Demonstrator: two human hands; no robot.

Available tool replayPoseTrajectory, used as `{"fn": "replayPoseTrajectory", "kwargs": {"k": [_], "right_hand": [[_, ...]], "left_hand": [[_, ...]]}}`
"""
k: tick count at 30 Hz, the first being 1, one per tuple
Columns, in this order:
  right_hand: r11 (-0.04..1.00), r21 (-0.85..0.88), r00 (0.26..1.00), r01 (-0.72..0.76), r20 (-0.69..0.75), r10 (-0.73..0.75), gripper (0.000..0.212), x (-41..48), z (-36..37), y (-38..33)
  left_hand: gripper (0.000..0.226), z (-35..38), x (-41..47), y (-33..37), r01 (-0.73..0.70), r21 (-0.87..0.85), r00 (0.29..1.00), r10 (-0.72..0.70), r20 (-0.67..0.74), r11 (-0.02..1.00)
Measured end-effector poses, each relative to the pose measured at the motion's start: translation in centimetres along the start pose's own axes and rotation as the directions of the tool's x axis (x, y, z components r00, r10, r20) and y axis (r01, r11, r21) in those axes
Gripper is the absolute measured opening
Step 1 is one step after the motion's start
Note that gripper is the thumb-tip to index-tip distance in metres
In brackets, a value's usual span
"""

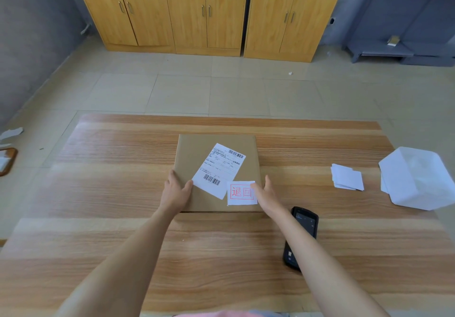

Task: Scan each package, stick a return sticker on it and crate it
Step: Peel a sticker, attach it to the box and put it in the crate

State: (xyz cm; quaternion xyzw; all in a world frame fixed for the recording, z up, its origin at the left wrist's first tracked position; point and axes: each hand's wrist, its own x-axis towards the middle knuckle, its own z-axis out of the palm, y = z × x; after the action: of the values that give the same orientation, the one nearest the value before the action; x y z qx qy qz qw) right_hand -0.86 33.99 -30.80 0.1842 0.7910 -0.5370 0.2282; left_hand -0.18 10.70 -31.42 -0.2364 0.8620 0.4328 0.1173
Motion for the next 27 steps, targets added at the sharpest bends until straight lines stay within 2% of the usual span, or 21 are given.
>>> {"fn": "replayPoseTrajectory", "kwargs": {"k": [4, 5, 7, 9, 17, 22, 27], "right_hand": [[0.996, 0.037, 0.997, -0.082, 0.004, 0.082, 0.079, 0.2, 0.4, -0.1], [0.995, 0.036, 0.996, -0.090, -0.004, 0.090, 0.072, 0.3, 0.6, 0.0], [0.994, 0.074, 0.996, -0.084, -0.023, 0.086, 0.044, 0.5, 0.9, 0.1], [0.989, 0.117, 0.995, -0.088, -0.034, 0.092, 0.033, 0.6, 1.2, 0.1], [0.990, 0.125, 0.997, -0.059, -0.031, 0.064, 0.036, -0.3, 1.5, -1.2], [0.997, 0.075, 0.999, 0.032, 0.006, -0.032, 0.029, -0.6, 2.2, -3.7], [0.994, 0.002, 0.991, 0.108, 0.077, -0.107, 0.034, -1.1, 3.2, -6.6]], "left_hand": [[0.063, -0.3, 0.4, -0.1, 0.064, -0.098, 0.998, -0.062, 0.015, 0.993], [0.060, -0.3, 0.4, -0.1, 0.083, -0.116, 0.996, -0.082, 0.021, 0.990], [0.057, -0.3, 0.6, -0.2, 0.102, -0.142, 0.995, -0.099, 0.027, 0.985], [0.054, -0.3, 0.6, -0.1, 0.103, -0.157, 0.995, -0.101, 0.026, 0.982], [0.051, -1.2, -0.2, 0.0, 0.089, -0.228, 0.995, -0.096, -0.018, 0.969], [0.048, -3.0, -1.9, -0.3, 0.058, -0.260, 0.986, -0.096, -0.137, 0.964], [0.045, -5.2, -4.4, -0.3, 0.052, -0.286, 0.949, -0.136, -0.284, 0.957]]}}
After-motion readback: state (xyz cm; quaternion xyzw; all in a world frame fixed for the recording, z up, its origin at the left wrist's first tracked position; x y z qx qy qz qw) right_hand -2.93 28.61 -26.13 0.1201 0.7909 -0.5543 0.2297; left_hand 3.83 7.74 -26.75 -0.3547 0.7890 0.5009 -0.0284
